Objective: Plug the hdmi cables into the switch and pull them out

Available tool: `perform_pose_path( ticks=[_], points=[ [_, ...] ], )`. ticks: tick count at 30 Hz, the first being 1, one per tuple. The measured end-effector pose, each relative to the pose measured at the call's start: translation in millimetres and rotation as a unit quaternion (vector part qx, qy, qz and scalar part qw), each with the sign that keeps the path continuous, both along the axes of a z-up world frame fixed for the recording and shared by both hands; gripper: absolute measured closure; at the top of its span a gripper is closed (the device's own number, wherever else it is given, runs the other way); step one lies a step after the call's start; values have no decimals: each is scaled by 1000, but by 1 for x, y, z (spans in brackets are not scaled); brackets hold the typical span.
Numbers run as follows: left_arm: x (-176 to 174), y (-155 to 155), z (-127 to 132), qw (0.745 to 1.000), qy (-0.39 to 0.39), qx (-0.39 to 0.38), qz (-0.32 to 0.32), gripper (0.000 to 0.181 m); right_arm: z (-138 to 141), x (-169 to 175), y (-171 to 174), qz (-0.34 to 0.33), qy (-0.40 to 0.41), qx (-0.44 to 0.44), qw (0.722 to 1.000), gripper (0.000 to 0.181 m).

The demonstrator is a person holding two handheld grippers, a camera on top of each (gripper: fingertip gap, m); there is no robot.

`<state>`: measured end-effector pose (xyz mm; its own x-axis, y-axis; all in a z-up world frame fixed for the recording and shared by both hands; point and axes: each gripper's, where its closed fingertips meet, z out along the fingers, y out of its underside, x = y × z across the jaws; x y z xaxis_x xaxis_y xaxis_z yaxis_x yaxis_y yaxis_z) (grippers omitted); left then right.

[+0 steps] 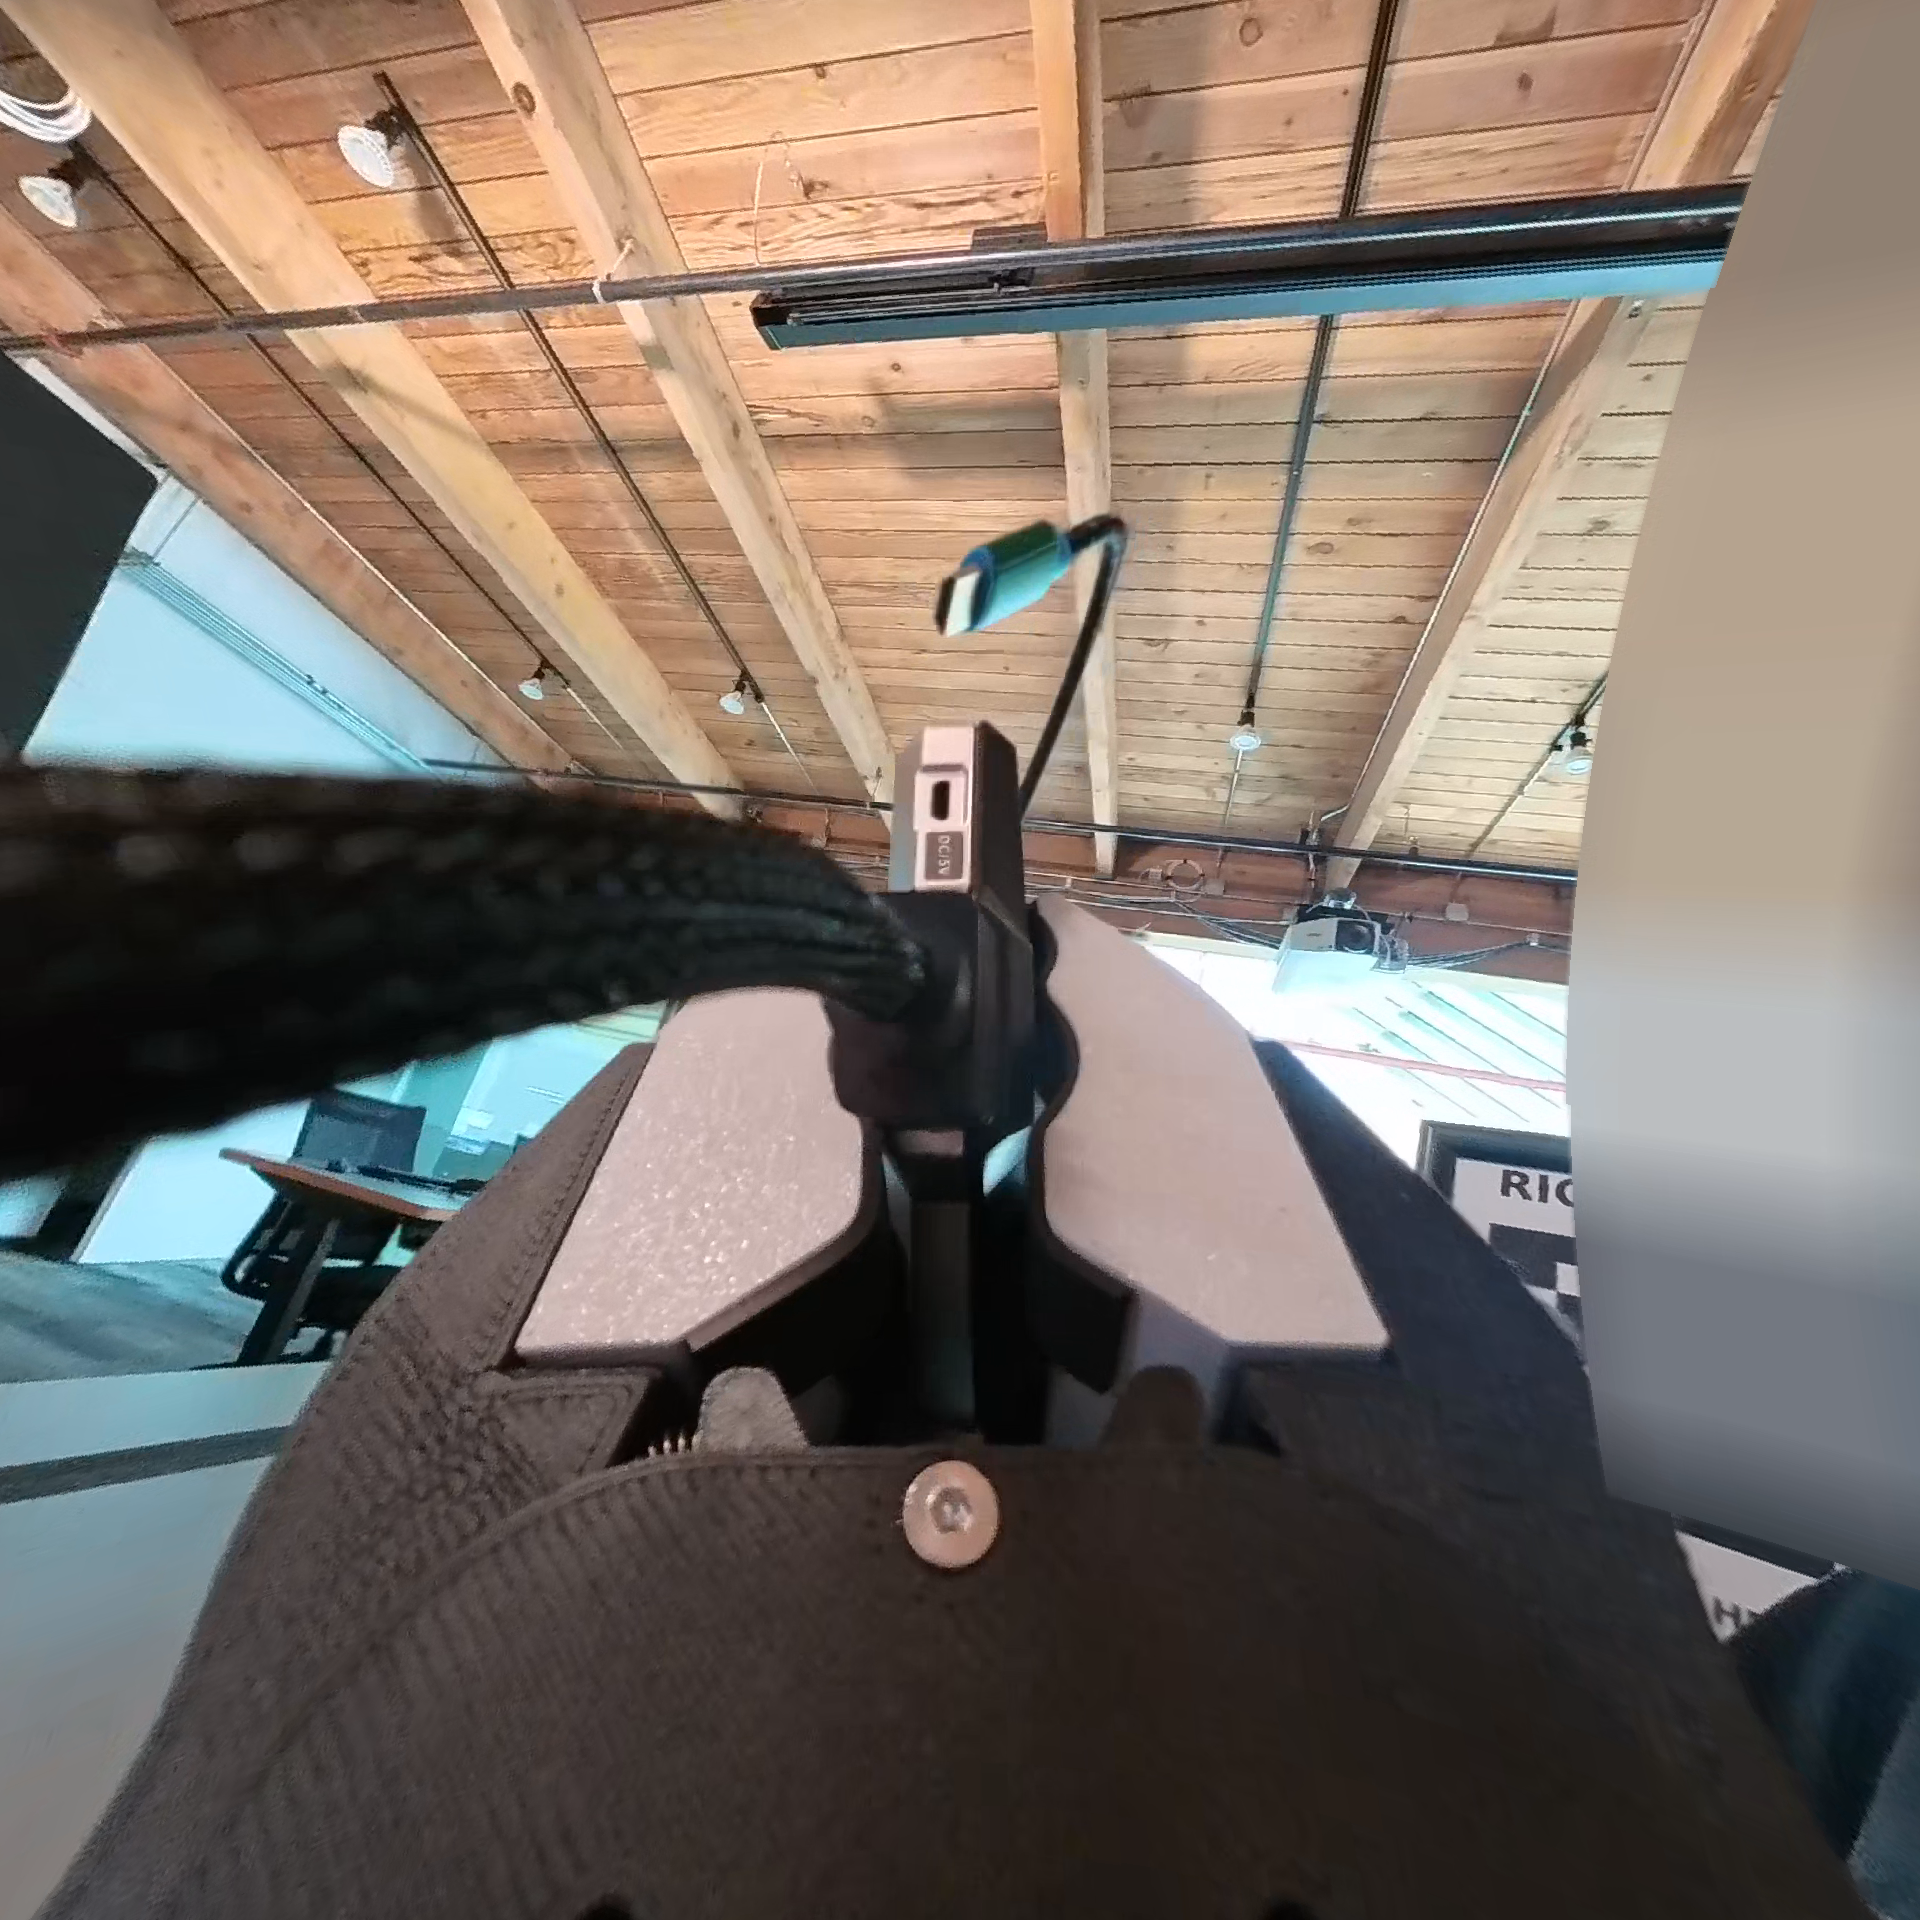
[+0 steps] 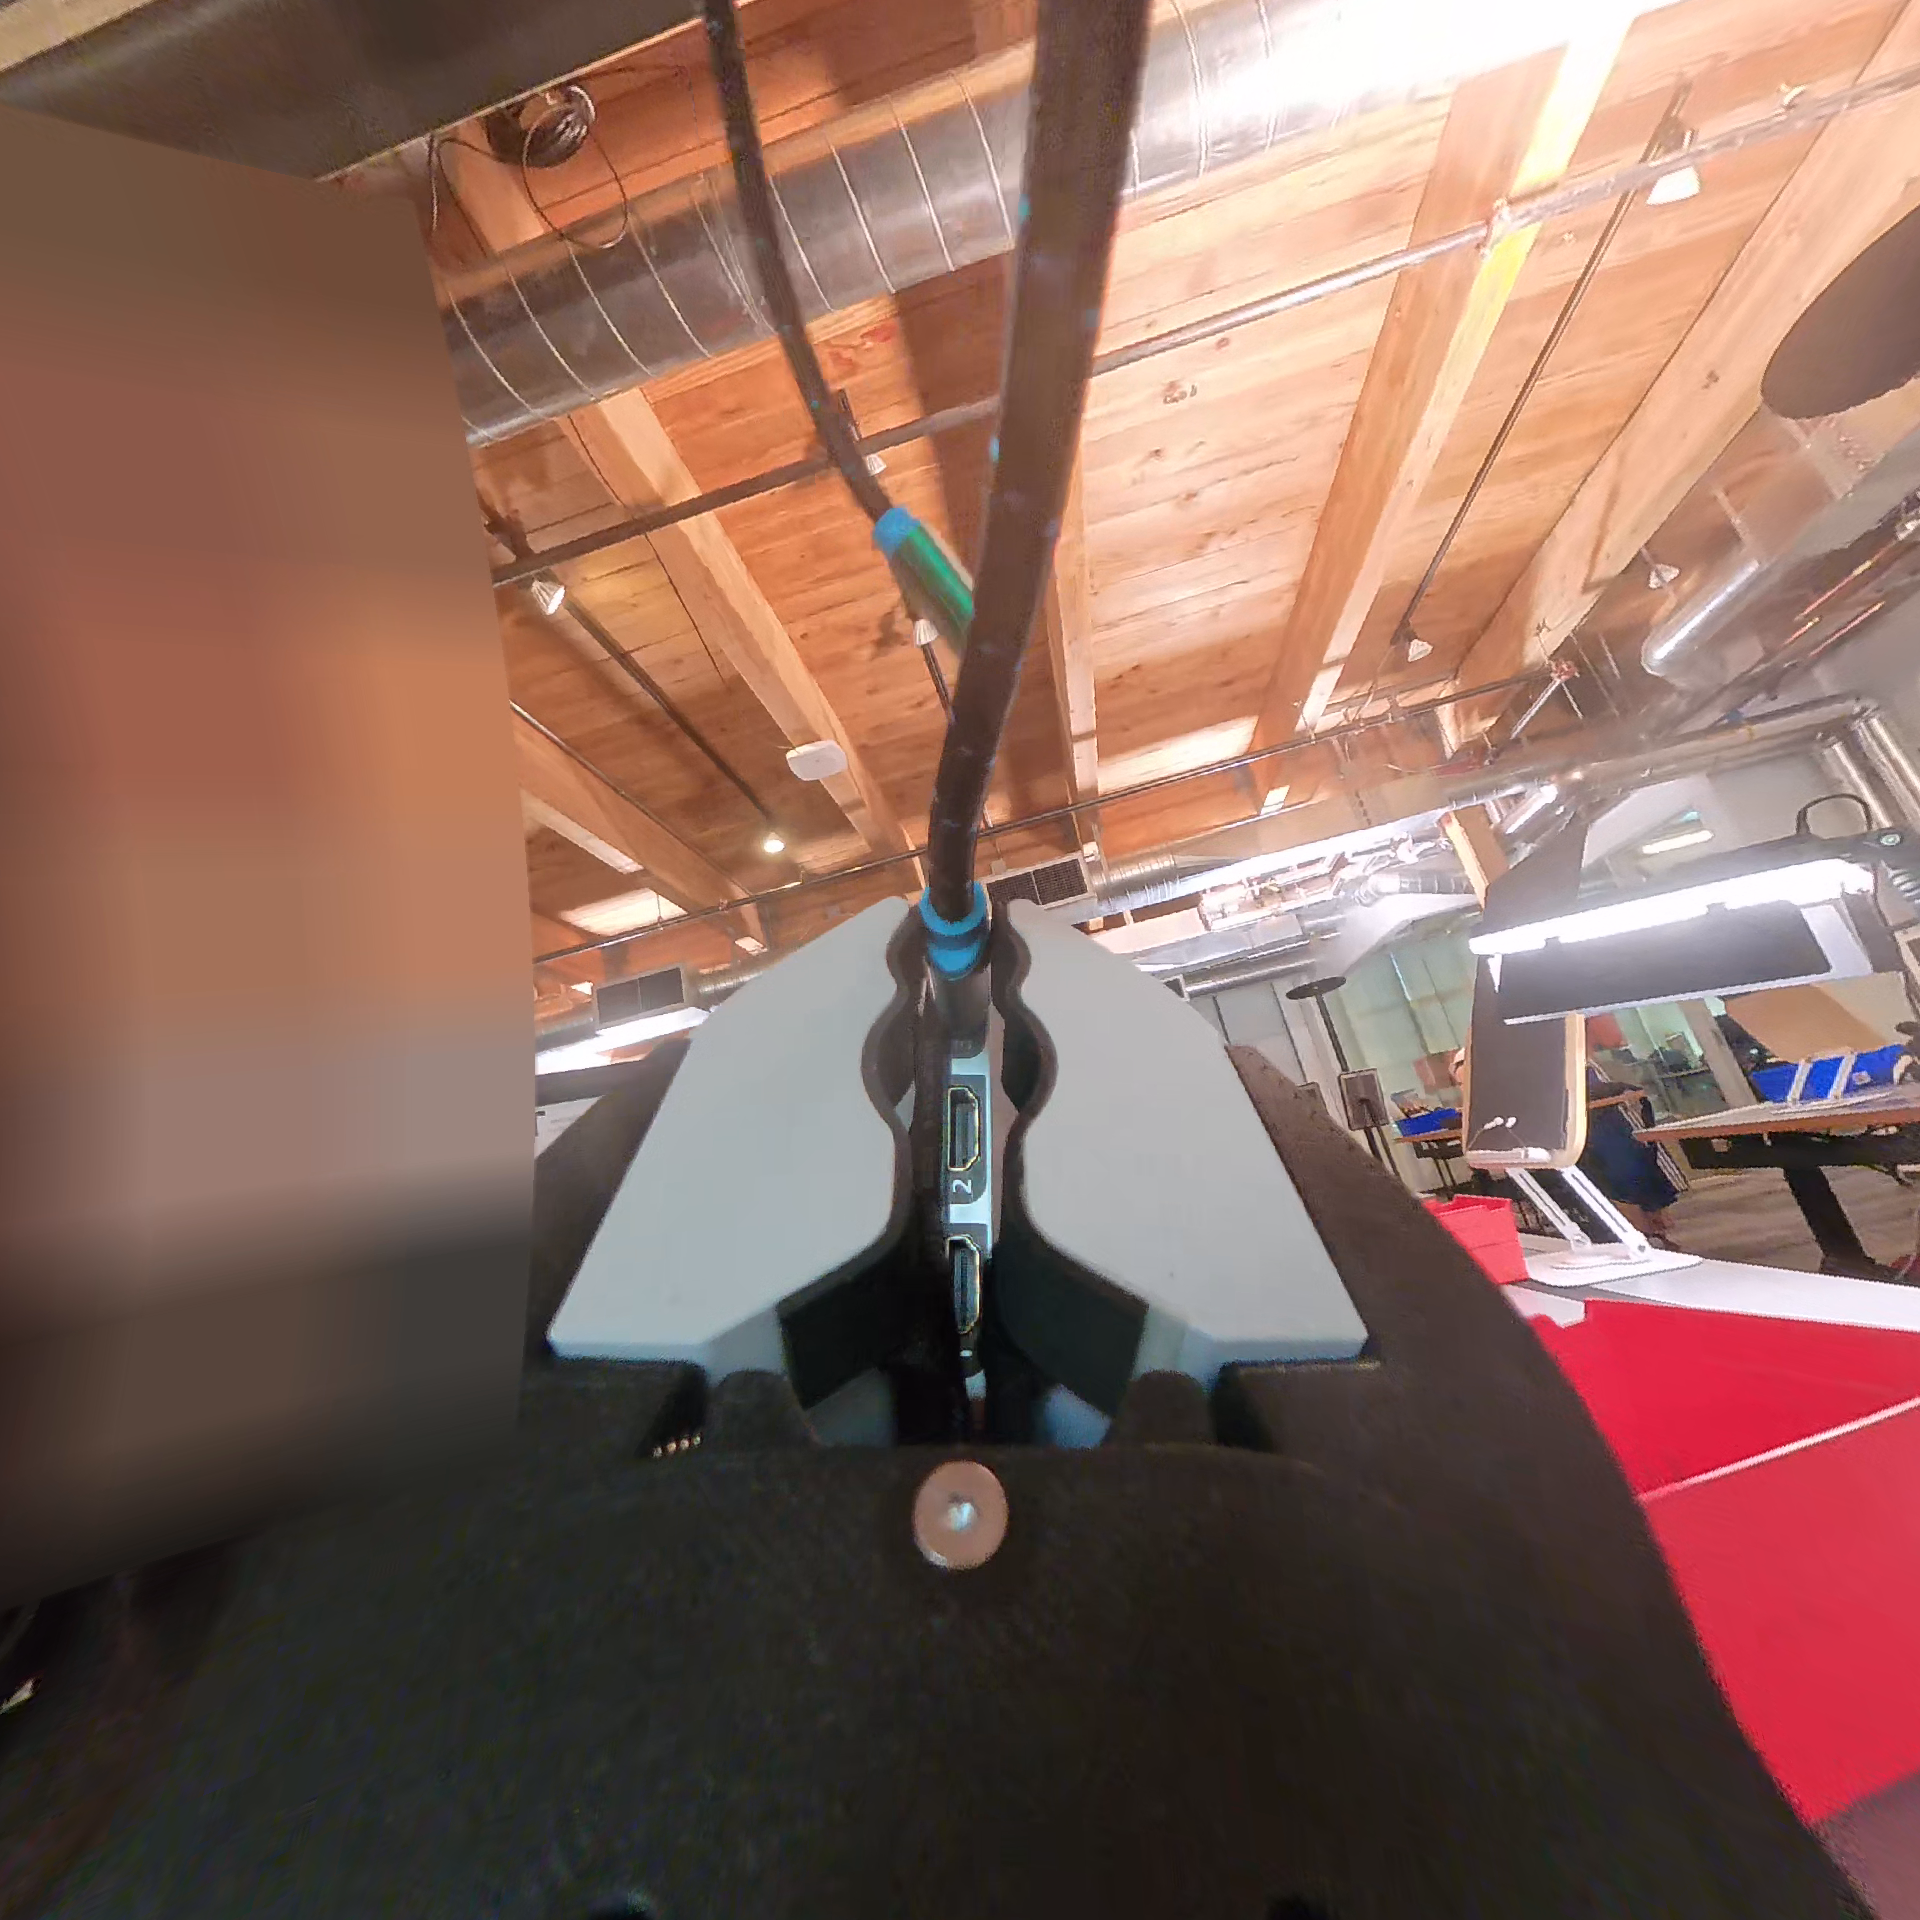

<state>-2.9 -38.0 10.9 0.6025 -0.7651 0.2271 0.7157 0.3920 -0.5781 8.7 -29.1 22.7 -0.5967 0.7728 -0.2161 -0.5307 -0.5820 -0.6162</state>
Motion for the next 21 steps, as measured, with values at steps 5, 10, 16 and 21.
perform_pose_path(
  ticks=[5,10,16,21],
  points=[
    [0,-4,0,1000,-7,8,4,159,0,-3,-6,-9,-18,16,1000,169],
    [1,-6,-1,1000,-3,15,26,159,-4,-9,-11,0,-44,33,998,169],
    [-1,-4,-1,999,6,-5,42,161,-6,-11,-8,7,-39,5,999,171],
    [-5,-28,18,997,-24,58,49,160,7,27,60,2,85,-158,984,170]
  ],
)
